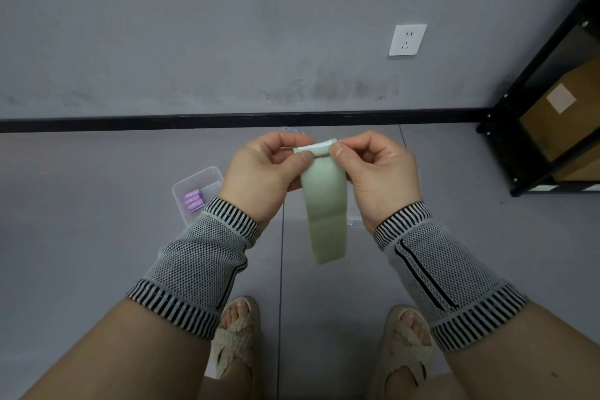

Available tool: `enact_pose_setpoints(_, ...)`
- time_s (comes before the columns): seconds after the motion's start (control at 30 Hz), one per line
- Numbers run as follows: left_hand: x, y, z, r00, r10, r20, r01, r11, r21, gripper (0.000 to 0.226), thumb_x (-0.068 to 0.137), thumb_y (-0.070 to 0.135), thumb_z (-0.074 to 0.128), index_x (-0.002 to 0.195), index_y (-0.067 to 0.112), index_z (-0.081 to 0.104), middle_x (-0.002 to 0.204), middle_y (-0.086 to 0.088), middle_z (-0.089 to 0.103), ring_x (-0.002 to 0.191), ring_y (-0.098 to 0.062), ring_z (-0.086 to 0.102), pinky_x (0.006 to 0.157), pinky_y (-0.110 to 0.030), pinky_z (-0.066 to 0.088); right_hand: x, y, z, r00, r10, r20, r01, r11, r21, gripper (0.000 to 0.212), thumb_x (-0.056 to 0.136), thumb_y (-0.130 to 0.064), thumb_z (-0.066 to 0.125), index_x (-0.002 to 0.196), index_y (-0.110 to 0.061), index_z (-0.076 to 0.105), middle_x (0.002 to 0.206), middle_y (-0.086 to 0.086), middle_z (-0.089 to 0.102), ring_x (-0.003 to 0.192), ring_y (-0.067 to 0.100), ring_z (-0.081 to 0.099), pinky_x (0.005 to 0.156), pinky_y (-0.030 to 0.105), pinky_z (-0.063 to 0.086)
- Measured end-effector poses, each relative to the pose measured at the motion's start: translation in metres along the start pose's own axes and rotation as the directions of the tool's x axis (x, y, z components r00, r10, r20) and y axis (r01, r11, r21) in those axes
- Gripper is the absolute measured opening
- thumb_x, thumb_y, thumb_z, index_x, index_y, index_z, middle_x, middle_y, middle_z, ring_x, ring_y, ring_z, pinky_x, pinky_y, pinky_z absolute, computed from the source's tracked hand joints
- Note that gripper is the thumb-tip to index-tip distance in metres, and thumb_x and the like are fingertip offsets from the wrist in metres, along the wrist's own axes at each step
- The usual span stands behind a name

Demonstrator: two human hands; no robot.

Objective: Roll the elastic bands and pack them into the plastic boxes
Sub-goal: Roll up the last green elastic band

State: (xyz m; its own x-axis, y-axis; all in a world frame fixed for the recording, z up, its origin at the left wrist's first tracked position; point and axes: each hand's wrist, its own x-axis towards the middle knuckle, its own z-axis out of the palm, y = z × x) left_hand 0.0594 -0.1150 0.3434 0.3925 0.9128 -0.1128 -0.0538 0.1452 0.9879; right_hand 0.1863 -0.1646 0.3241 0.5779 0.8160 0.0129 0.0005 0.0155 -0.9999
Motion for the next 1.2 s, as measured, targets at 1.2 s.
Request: enact_pose_setpoints(1.2, 0.0012, -0.0061, -0.0010, 0.999, 0.007, -0.041, -0.002, 0.993, 0.121, 0.017, 0.083, -0.003, 0.063, 0.082, 0.013, 0.066, 0.074, -0.008, 0.070, 0.069, -0.017, 0.067, 0.071, -0.033, 0.057, 0.0037, -0.0026, -0.0025, 0.987, -0.007, 0.163, 0.016, 0.998, -0.054, 0.020, 0.081, 0.000, 0.069, 0.079, -0.019, 0.064, 0.078, 0.000, 0.067, 0.073, 0.013, 0.064, 0.074, 0.032, 0.057)
